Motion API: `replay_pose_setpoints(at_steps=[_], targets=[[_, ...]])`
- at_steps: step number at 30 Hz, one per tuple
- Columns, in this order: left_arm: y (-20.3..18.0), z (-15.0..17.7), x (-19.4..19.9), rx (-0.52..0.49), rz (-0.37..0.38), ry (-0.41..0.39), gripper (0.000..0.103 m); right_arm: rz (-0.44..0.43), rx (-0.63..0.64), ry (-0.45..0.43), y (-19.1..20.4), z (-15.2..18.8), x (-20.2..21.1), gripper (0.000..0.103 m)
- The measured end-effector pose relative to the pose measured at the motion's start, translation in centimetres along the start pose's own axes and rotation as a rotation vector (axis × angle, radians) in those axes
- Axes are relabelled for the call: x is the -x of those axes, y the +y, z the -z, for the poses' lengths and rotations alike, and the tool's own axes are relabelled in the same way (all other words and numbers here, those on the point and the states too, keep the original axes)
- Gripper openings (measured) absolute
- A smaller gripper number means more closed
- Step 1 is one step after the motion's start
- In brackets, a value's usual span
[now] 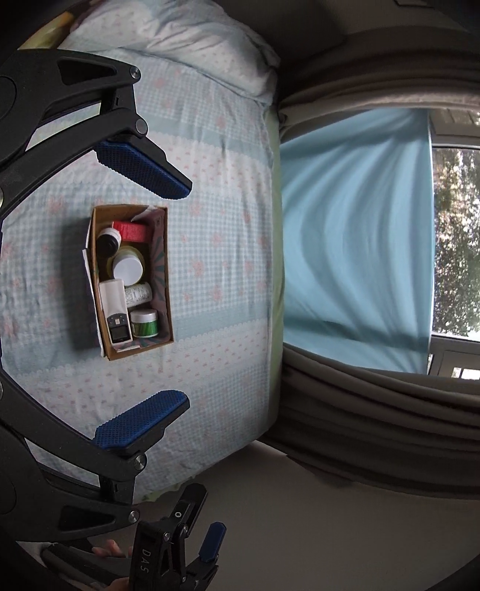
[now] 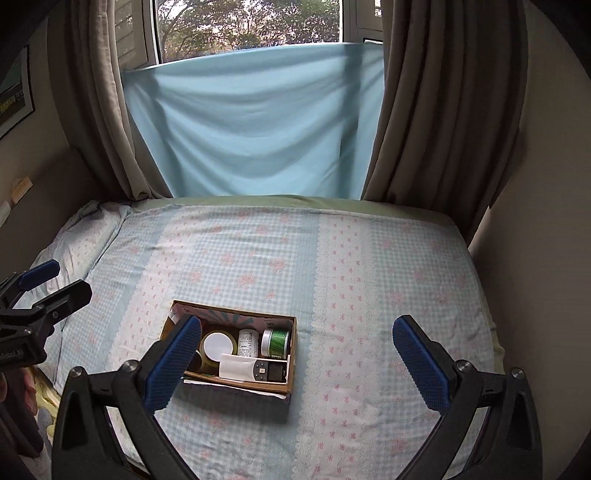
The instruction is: Organize rigid objects
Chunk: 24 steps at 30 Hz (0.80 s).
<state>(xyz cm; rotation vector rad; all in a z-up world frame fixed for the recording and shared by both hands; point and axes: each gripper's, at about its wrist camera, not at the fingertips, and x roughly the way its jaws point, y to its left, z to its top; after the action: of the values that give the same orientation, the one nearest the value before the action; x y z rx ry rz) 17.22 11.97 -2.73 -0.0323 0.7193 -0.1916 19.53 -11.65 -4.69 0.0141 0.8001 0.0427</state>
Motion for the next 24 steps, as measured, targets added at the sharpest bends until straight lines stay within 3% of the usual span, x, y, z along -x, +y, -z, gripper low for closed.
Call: replay_pose_setpoints(at_steps=[5, 12, 24], targets=[[-2.1, 1.2, 2.0, 0.01, 0.026, -0.041, 0.103, 0.035, -0.038, -0.066, -2.1, 1.6, 2.8, 0.103], [-4.5, 2.0, 2.0, -0.005, 0.036, -0.043, 0.103, 0.068, -0.058, -0.076, -4.3, 3.2, 3.8, 0.103], [-6.0, 2.2, 1.7, -0.023, 0.033, -0.047, 0.103, 0.056, -0.054, -0.104, -5.4, 3.1, 4.5, 0.103]])
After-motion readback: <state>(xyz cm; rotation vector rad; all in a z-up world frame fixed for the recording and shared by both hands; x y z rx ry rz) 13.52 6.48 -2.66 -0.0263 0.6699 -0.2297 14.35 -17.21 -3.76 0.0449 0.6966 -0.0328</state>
